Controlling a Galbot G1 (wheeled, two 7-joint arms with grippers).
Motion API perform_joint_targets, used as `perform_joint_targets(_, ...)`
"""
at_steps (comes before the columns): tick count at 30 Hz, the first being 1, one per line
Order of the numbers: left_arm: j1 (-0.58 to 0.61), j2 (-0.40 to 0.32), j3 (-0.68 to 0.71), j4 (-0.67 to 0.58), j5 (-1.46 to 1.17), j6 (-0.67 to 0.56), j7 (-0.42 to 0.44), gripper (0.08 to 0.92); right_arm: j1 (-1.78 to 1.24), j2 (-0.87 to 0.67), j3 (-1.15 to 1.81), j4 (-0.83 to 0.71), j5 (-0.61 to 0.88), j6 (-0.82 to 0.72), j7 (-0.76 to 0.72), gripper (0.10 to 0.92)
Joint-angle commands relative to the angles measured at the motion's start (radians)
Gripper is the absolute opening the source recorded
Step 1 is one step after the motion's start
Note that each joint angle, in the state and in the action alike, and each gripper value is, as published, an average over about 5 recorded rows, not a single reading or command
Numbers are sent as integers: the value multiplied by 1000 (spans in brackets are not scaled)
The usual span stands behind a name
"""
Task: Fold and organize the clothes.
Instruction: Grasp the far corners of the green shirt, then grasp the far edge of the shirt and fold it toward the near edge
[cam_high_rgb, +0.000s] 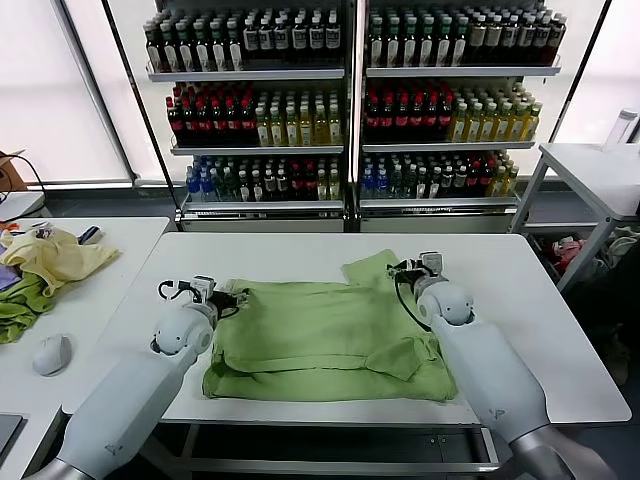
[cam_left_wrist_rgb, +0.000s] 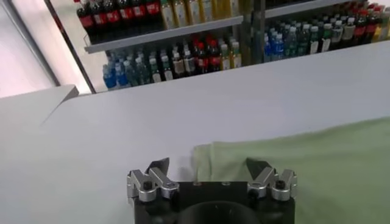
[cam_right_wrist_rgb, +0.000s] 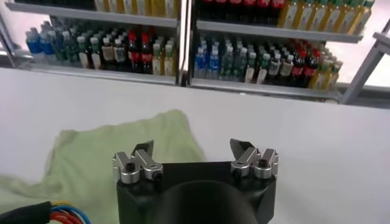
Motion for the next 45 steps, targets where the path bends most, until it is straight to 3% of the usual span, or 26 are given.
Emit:
perform_joint_targets(1, -23, -13, 30, 59, -9, 6, 11, 821, 44, 24, -24, -112, 7, -1, -9, 823)
perform_joint_targets(5, -10, -10, 26, 54, -24, 6, 26, 774, 31, 21, -32, -98, 10, -1, -18, 791)
perform_joint_targets(16, 25, -1, 15, 23, -47, 5, 88, 455, 6, 6, -42, -62, 11, 16, -43, 473)
perform_joint_targets(28, 51, 26, -18, -19, -86, -52, 99, 139, -24, -17, -19, 30, 33, 73, -72, 212)
perform_joint_targets(34, 98, 65, -62, -119, -116, -100, 92, 116, -72, -53, 17, 179, 73, 85, -65, 120)
perform_joint_targets(45, 227, 136, -148, -350, -195, -112, 73, 111, -236, -129, 119, 455, 106, 59, -38, 115)
